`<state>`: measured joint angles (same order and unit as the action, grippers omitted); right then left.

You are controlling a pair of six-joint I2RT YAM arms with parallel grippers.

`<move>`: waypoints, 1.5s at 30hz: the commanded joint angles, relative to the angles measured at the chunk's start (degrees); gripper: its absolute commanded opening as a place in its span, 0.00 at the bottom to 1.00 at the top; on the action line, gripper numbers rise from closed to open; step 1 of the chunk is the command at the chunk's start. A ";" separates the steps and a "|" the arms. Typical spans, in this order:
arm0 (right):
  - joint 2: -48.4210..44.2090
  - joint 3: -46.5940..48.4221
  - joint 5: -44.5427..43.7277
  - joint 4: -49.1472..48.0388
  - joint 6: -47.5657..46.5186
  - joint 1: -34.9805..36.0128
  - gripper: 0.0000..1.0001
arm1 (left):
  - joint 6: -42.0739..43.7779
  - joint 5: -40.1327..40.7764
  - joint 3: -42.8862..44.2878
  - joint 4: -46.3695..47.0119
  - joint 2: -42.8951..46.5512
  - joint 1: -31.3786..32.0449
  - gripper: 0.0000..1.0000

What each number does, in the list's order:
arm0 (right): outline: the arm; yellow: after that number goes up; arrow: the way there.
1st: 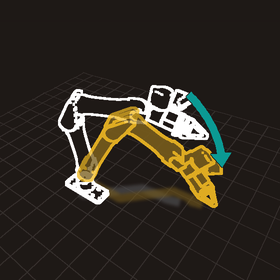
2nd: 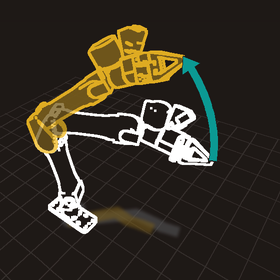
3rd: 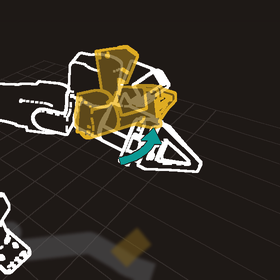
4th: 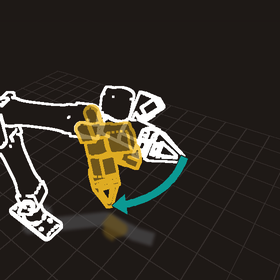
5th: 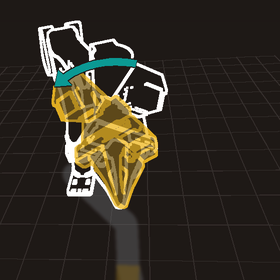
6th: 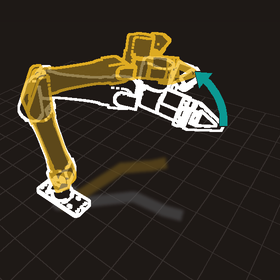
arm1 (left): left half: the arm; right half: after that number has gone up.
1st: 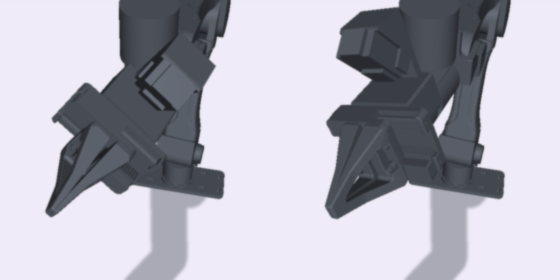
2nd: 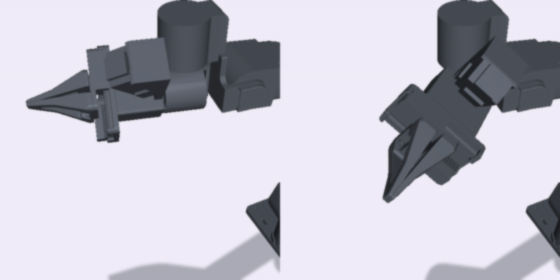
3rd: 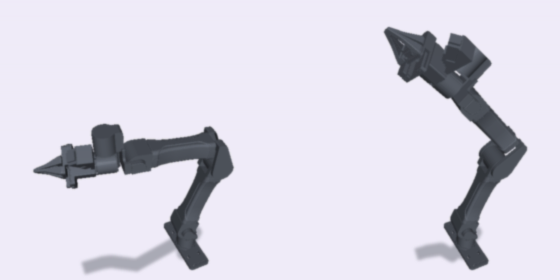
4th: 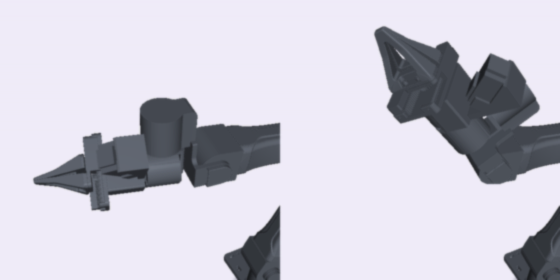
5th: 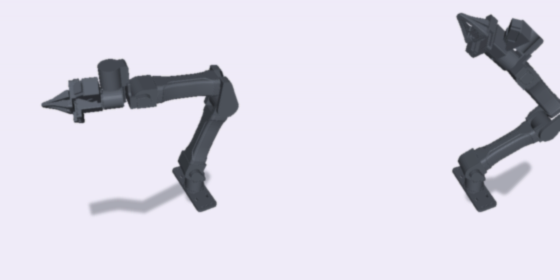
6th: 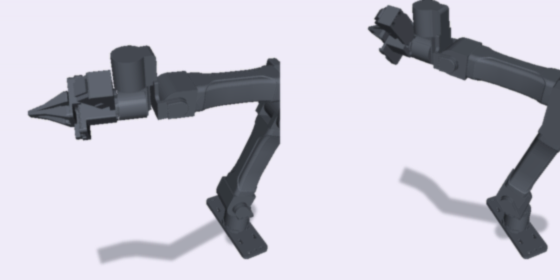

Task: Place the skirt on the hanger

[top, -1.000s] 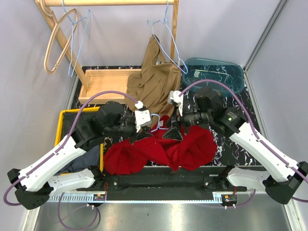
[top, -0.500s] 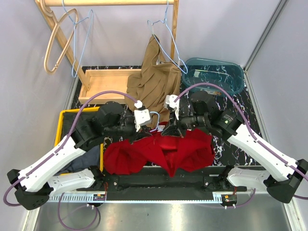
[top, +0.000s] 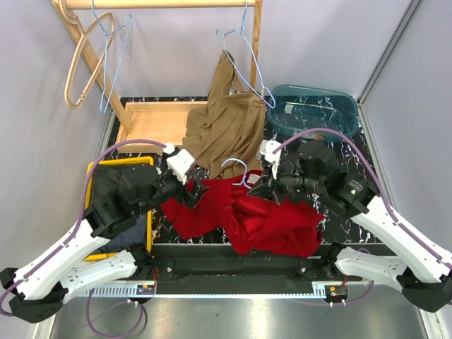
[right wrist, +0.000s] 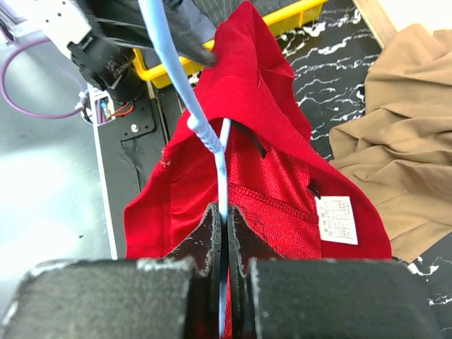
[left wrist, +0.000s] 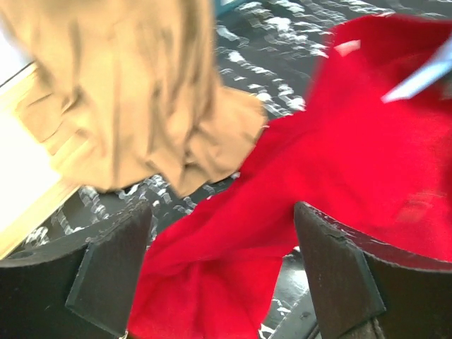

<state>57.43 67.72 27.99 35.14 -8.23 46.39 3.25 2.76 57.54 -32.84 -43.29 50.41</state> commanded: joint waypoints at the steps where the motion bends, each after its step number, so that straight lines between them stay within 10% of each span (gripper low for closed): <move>1: -2.67 3.03 -0.04 -2.62 0.93 -0.16 0.00 | -3.07 10.68 -2.08 4.01 1.80 0.21 0.86; 21: -7.15 5.14 -1.27 0.81 1.02 -0.16 0.00 | -10.45 5.13 -10.42 0.32 9.19 0.04 0.86; 26: -7.94 4.88 -0.48 0.64 1.28 -0.16 0.00 | -13.44 10.33 -11.13 3.21 4.02 0.12 0.64; 31: -9.00 4.35 -1.35 1.42 1.37 -0.16 0.00 | -15.11 15.68 -8.85 3.58 -0.48 0.12 0.12; 34: -9.44 4.70 -2.06 3.01 1.81 -0.16 0.00 | -16.08 19.46 -7.36 2.61 -1.88 -0.40 0.00; 45: -11.29 6.63 -2.41 6.44 1.37 -0.16 0.00 | -20.21 19.40 -2.70 -0.56 -5.40 -14.02 0.00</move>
<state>47.90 70.11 25.56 43.09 -7.25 46.39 -15.92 20.99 51.68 -34.28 -48.60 40.53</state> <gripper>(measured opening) 0.018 0.009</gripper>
